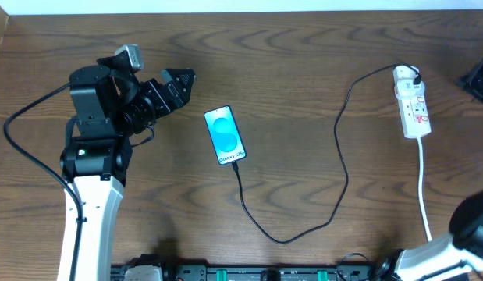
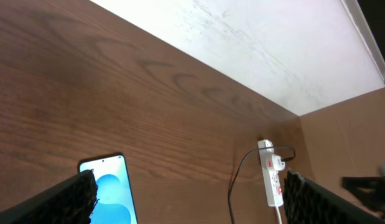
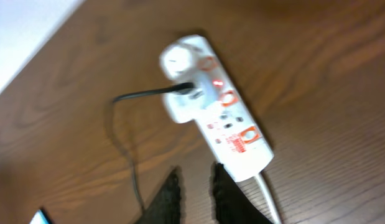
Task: Plug charger to phone and switch on socket
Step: 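Lift the right gripper up off the power strip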
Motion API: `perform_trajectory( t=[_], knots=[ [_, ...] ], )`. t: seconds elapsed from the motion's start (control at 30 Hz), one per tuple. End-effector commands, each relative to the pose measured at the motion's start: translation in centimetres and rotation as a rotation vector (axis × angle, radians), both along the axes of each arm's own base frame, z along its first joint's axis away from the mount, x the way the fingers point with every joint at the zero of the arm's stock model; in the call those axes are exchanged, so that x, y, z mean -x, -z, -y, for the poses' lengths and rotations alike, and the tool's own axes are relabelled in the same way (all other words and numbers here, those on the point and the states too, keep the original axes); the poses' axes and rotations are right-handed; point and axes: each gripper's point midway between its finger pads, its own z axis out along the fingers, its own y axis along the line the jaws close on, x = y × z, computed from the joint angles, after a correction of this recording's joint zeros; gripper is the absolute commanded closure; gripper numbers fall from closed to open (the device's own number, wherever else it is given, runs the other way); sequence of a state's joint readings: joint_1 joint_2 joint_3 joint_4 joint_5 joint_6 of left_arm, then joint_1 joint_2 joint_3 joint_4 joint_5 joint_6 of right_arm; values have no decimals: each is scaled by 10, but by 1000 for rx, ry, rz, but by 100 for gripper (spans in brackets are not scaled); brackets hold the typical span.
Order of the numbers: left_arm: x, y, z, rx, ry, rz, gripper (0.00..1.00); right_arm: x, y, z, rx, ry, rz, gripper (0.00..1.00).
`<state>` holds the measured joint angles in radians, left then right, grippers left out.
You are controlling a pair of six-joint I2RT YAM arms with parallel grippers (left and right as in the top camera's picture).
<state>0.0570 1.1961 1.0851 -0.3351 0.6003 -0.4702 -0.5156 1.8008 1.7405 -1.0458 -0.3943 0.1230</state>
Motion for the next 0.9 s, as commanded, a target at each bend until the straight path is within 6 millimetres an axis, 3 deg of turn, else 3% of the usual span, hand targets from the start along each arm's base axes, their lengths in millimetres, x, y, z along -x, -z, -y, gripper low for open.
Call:
perform_trajectory(
  t=[0.0,0.07,0.1,0.17,0.23,0.87],
  knots=[
    [1,2,0,-8,13,4,5,5,-42,-32,43,-132,103,77],
    [1,2,0,-8,13,4,5,11,-62,-54,58,-206,149,71],
    [1,2,0,-8,13,4,5,15,-69,-64,67,-227,160,61],
    [1,2,0,-8,13,4,5,23,-79,-82,67,-259,167,1],
    [1,2,0,-8,13,4,5,37,-85,-98,59,-284,147,1],
    [1,2,0,-8,13,3,5,41,-90,-96,102,-271,151,1]
  ],
)
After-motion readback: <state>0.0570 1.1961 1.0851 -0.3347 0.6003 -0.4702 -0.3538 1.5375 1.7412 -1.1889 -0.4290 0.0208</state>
